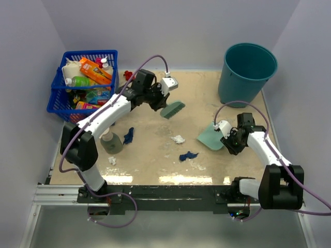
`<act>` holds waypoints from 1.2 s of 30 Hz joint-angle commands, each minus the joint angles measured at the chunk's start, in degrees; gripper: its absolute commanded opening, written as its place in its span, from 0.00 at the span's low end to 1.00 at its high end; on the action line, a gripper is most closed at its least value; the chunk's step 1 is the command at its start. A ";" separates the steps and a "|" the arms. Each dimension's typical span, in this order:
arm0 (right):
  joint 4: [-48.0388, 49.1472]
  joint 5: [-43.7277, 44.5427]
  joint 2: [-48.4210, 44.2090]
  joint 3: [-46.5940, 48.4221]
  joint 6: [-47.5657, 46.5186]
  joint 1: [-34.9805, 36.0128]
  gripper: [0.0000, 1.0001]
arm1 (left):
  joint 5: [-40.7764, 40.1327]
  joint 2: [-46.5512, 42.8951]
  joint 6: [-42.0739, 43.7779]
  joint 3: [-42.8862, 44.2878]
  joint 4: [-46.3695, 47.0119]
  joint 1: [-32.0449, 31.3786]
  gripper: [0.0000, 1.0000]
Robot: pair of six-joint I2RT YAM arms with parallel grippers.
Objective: Sweep away the paper scraps from the table
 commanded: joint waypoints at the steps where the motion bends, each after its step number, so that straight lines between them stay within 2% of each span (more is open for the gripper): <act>1: -4.14 -3.24 0.14 6.19 3.38 -0.39 0.00 | -22.75 2.50 1.05 7.62 7.84 0.96 0.00; 6: -5.20 -4.74 -0.13 7.25 5.32 -0.31 0.00 | -38.94 8.38 5.89 12.80 15.48 4.73 0.00; 11: -5.29 -4.21 -1.44 7.42 6.02 -0.39 0.00 | -44.94 17.60 17.22 20.18 20.14 7.12 0.00; 15: -5.47 -4.99 -1.18 7.69 6.37 -0.66 0.00 | -47.58 22.89 28.29 20.99 31.45 8.17 0.00; 18: -4.94 -4.82 -0.92 7.86 6.20 -0.83 0.00 | -48.63 27.89 34.98 23.79 35.43 8.96 0.00; 23: -4.94 -4.65 -1.53 7.69 6.20 -1.27 0.00 | -48.82 38.35 37.37 37.47 30.80 10.46 0.00; 25: -5.20 -4.56 -1.97 7.34 6.20 -1.36 0.00 | -48.64 40.20 38.32 39.53 30.26 10.81 0.00; 29: -4.94 -4.82 -2.24 6.81 5.93 -1.80 0.00 | -49.52 41.71 38.34 39.36 30.26 10.81 0.00; 31: -4.50 -4.74 -1.97 6.90 5.93 -1.97 0.00 | -48.99 41.18 36.59 38.66 26.31 10.81 0.00; 36: -3.80 -5.43 -0.13 7.77 5.93 -2.24 0.00 | -46.80 36.62 32.54 32.34 21.31 10.72 0.00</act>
